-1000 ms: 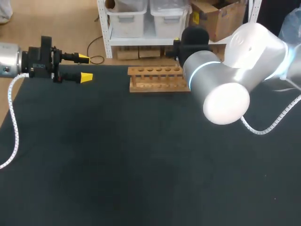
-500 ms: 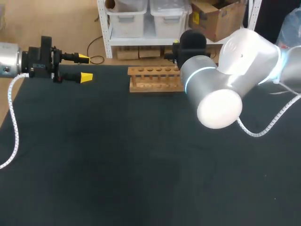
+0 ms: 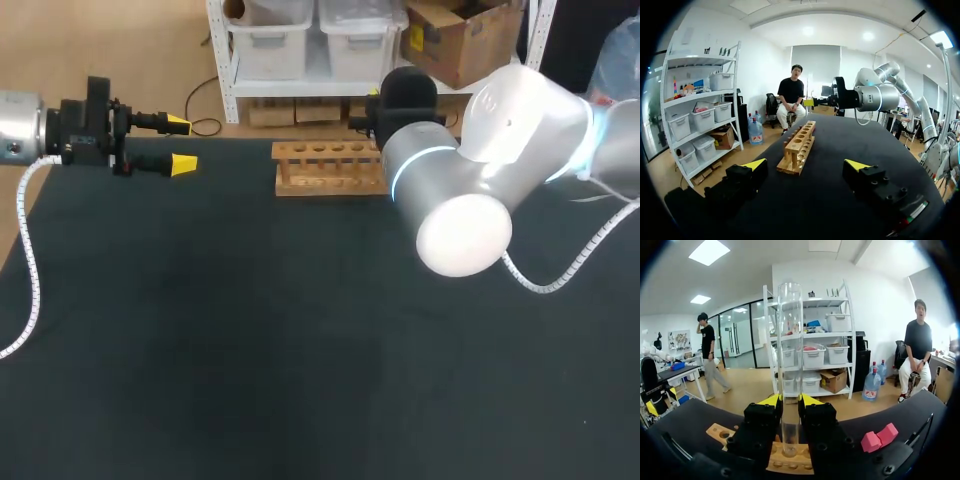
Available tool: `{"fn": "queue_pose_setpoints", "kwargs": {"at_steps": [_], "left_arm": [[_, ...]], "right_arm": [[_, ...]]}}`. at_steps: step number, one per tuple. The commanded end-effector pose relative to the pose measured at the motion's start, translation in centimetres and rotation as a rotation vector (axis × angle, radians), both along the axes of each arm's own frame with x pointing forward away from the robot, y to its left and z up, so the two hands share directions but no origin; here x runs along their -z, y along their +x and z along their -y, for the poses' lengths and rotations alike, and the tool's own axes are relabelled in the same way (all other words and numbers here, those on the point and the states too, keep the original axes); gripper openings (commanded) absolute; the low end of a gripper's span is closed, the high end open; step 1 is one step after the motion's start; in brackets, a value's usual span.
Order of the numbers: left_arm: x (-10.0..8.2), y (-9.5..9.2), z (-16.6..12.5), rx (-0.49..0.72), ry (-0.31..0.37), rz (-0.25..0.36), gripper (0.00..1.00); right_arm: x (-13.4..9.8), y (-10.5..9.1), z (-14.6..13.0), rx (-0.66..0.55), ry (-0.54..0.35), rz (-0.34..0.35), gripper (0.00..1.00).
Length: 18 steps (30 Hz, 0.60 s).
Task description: Grasp the test tube, adjust it, and insert it.
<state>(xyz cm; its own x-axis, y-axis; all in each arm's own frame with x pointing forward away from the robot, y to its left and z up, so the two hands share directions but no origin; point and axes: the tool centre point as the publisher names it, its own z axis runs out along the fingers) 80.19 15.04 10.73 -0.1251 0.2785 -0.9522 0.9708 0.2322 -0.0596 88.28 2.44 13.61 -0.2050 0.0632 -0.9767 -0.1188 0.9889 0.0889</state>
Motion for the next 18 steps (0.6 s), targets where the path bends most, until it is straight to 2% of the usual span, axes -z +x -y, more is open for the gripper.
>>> {"fn": "queue_pose_setpoints", "kwargs": {"at_steps": [1, 18], "left_arm": [[0.1, 0.0, 0.0, 0.0, -0.003, 0.004, 1.0], [0.1, 0.0, 0.0, 0.0, -0.003, 0.004, 1.0]], "right_arm": [[0.4, 0.2, 0.2, -0.11, 0.025, 0.011, 0.0], [2.1, 0.5, -0.3, -0.13, 0.029, -0.021, 0.0]]}}
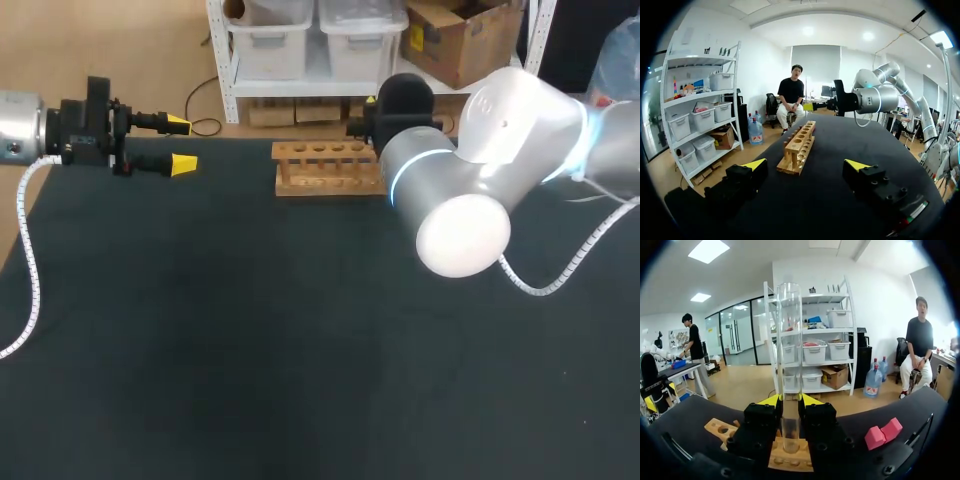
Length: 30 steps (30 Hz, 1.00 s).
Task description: Grasp the test tube, adjust it, and insert it.
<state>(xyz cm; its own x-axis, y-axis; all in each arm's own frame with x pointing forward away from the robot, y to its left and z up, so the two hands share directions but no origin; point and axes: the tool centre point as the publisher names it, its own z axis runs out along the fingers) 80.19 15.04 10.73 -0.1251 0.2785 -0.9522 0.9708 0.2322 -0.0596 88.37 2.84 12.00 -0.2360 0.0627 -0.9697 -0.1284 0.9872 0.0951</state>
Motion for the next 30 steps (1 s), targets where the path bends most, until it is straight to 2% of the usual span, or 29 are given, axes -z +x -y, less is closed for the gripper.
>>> {"fn": "queue_pose_setpoints", "kwargs": {"at_steps": [1, 11, 30], "left_arm": [[0.1, 0.0, 0.0, 0.0, -0.003, 0.004, 1.0], [0.1, 0.0, 0.0, 0.0, -0.003, 0.004, 1.0], [0.1, 0.0, 0.0, 0.0, -0.003, 0.004, 1.0]], "right_arm": [[0.7, 0.4, 0.1, -0.117, 0.029, 0.008, 0.0], [2.4, 0.1, -0.3, -0.112, 0.048, -0.017, 0.0], [4.0, -0.2, -0.3, -0.092, 0.077, -0.031, 0.0]]}}
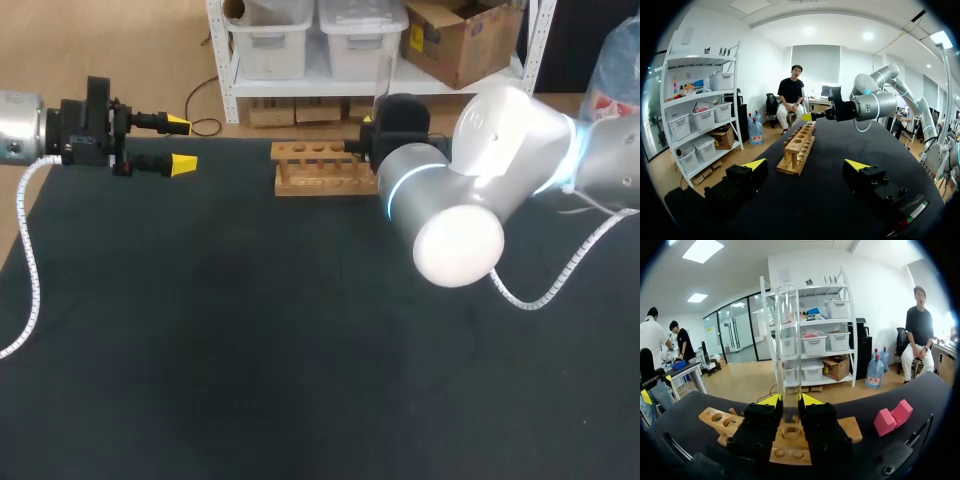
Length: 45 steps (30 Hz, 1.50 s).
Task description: Grasp the test tube, adjust it, and insert it.
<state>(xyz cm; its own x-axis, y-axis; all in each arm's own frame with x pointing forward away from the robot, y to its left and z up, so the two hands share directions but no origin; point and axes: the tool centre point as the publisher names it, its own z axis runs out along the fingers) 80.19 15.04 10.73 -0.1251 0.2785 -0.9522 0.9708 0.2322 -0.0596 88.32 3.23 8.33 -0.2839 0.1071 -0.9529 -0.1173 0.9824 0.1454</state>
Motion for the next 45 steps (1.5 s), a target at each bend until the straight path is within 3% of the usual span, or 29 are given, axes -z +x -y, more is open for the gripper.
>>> {"fn": "queue_pose_setpoints", "kwargs": {"at_steps": [1, 18, 19, 20, 21, 23, 24, 25, 40, 45], "left_arm": [[0.1, 0.0, 0.0, 0.0, -0.003, 0.004, 1.0], [0.1, 0.0, 0.0, 0.0, -0.003, 0.004, 1.0], [0.1, 0.0, 0.0, 0.0, -0.003, 0.004, 1.0], [0.1, 0.0, 0.0, 0.0, -0.003, 0.004, 1.0], [0.1, 0.0, 0.0, 0.0, -0.003, 0.004, 1.0], [0.1, 0.0, 0.0, 0.0, -0.003, 0.004, 1.0], [0.1, 0.0, 0.0, 0.0, -0.003, 0.004, 1.0], [0.1, 0.0, 0.0, 0.0, -0.003, 0.004, 1.0], [0.1, 0.0, 0.0, 0.0, -0.003, 0.004, 1.0], [0.1, 0.0, 0.0, 0.0, -0.003, 0.004, 1.0]], "right_arm": [[0.4, -0.1, 0.0, -0.095, 0.037, 0.021, 0.0], [1.0, -0.7, -0.4, -0.112, 0.05, 0.012, 0.0], [1.0, -0.7, -0.4, -0.114, 0.051, 0.012, 0.05], [1.0, -0.8, -0.4, -0.116, 0.052, 0.013, 0.24], [1.0, -0.8, -0.5, -0.117, 0.053, 0.013, 0.37], [1.0, -0.9, -0.5, -0.121, 0.056, 0.011, 0.53], [1.0, -0.9, -0.5, -0.122, 0.056, 0.011, 0.89], [0.9, -1.0, -0.5, -0.124, 0.056, 0.01, 1.0], [0.0, -1.2, -0.2, -0.115, 0.068, 0.022, 1.0], [-1.4, -2.0, -0.2, -0.201, 0.093, 0.04, 1.0]]}}
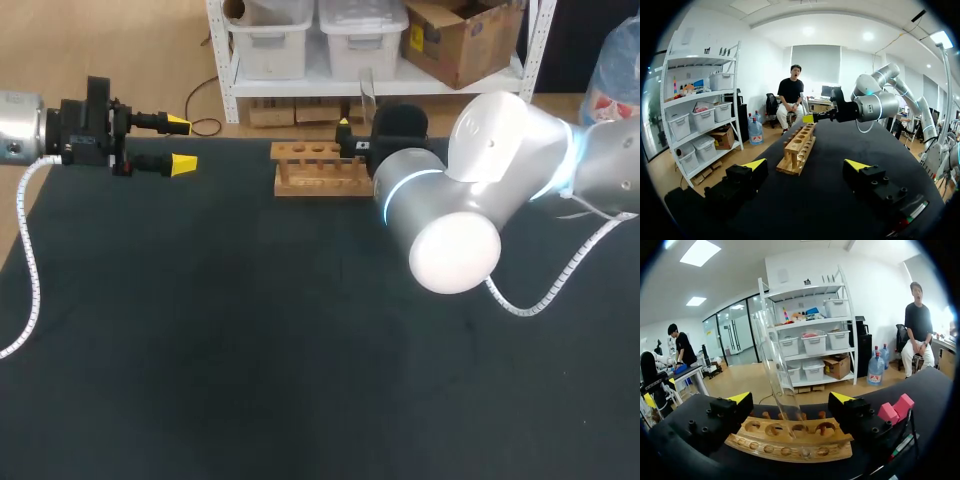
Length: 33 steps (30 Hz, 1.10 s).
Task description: Grasp the test tube, adjust it, and insert it.
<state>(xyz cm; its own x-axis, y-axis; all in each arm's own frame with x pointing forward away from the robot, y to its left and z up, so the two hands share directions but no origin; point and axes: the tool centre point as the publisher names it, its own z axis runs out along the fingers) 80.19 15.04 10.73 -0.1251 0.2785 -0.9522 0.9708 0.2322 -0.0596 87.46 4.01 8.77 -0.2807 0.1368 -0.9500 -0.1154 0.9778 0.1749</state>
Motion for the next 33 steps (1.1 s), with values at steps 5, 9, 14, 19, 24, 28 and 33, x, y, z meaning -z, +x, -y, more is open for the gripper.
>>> {"fn": "queue_pose_setpoints", "kwargs": {"at_steps": [5, 9, 14, 19, 24, 28, 33], "left_arm": [[0.1, 0.0, 0.0, 0.0, -0.003, 0.004, 1.0], [0.1, 0.0, 0.0, 0.0, -0.003, 0.004, 1.0], [0.1, 0.0, 0.0, 0.0, -0.003, 0.004, 1.0], [0.1, 0.0, 0.0, 0.0, -0.003, 0.004, 1.0], [0.1, 0.0, 0.0, 0.0, -0.003, 0.004, 1.0], [0.1, 0.0, 0.0, 0.0, -0.003, 0.004, 1.0], [0.1, 0.0, 0.0, 0.0, -0.003, 0.004, 1.0]], "right_arm": [[-2.9, -2.6, 1.2, -0.34, 0.094, 0.06, 1.0], [-4.4, -4.1, 1.7, -0.467, 0.111, 0.064, 1.0], [-5.9, -5.8, 1.9, -0.653, 0.118, 0.058, 1.0], [-6.9, -6.9, 2.3, -0.796, 0.155, 0.059, 1.0], [-7.6, -7.4, 2.9, -0.815, 0.251, 0.096, 1.0], [-7.7, -7.3, 3.0, -0.778, 0.272, 0.11, 1.0], [-7.7, -7.3, 3.0, -0.778, 0.272, 0.11, 1.0]]}}
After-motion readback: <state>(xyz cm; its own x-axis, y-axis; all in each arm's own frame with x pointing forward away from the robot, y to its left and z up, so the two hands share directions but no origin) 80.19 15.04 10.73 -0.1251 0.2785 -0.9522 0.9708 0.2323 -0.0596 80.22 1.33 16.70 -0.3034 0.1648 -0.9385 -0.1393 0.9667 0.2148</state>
